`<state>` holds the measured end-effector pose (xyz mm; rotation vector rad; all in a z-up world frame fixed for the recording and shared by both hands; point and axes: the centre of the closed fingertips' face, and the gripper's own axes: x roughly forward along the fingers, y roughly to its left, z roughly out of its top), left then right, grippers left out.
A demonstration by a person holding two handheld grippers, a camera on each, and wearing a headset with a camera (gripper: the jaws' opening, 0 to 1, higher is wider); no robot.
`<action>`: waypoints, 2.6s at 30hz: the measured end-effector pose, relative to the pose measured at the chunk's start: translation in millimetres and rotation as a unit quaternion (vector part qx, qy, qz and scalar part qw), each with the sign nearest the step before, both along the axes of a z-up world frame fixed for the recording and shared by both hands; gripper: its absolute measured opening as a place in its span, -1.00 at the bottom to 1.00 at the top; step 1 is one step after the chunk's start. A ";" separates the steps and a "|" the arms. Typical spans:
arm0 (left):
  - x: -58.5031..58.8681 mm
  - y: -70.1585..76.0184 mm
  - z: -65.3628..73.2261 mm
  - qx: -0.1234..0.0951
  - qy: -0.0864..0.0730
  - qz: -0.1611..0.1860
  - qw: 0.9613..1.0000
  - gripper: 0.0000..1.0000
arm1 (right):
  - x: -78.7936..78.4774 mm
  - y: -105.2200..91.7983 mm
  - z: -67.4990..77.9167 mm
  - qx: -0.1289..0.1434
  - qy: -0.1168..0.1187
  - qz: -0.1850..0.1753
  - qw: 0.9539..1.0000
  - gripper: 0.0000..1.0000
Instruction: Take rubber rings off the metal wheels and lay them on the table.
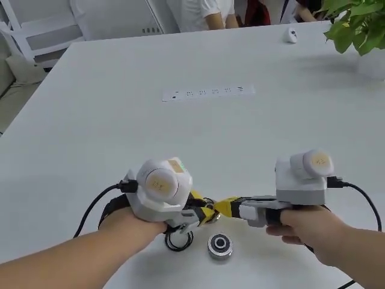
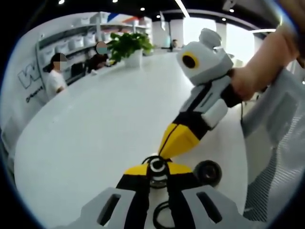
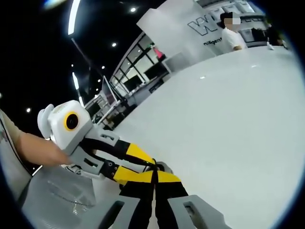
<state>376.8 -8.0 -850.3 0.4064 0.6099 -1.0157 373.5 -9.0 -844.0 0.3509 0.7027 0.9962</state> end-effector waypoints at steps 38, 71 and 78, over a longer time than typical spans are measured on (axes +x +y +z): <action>-21.4 17.7 52.8 -0.066 -0.008 0.004 0.998 -0.24 | 0.5 3.4 20.7 0.026 -0.008 -0.001 1.000 -1.00; -53.6 78.5 52.4 -0.064 0.000 0.033 0.997 0.22 | -26.9 38.0 29.4 0.026 0.008 0.062 0.998 -1.00; -52.8 84.7 51.2 -0.061 -0.001 0.036 0.998 0.24 | -33.0 44.0 21.2 0.012 0.013 0.077 0.997 -1.00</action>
